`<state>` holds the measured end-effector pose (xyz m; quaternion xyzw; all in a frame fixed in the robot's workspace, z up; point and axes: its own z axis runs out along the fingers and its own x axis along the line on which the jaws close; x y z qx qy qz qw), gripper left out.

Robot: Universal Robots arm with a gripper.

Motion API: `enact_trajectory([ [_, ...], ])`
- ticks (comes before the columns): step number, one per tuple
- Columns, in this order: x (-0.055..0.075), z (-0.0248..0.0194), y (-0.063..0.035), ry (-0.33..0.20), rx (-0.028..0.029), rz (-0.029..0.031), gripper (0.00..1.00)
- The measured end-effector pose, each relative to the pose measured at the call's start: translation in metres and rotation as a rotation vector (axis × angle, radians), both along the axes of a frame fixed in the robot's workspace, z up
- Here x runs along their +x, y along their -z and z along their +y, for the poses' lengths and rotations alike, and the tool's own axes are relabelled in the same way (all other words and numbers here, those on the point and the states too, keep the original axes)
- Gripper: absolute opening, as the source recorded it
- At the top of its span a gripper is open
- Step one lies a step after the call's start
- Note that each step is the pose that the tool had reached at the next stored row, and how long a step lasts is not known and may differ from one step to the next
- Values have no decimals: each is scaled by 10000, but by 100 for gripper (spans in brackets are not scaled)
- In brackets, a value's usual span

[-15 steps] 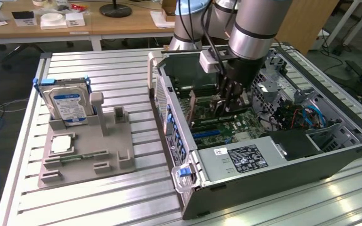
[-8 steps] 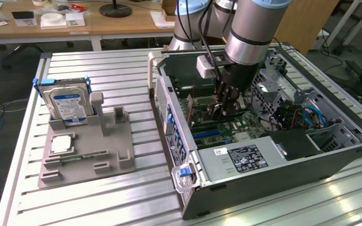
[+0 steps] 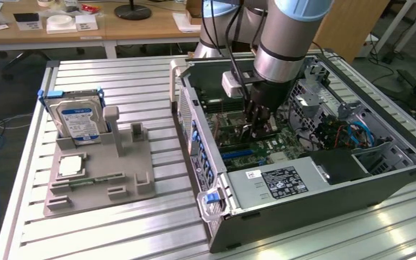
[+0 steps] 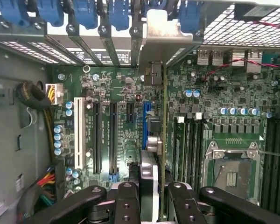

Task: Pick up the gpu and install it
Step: 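Insert the gpu into the slot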

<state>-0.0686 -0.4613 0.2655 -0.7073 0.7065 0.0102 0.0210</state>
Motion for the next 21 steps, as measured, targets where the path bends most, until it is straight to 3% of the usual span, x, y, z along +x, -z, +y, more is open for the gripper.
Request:
enact_trajectory([
  [13,-36,-2,233,2,0,20,28],
  [21,-42,-20,243,0,0,29,28],
])
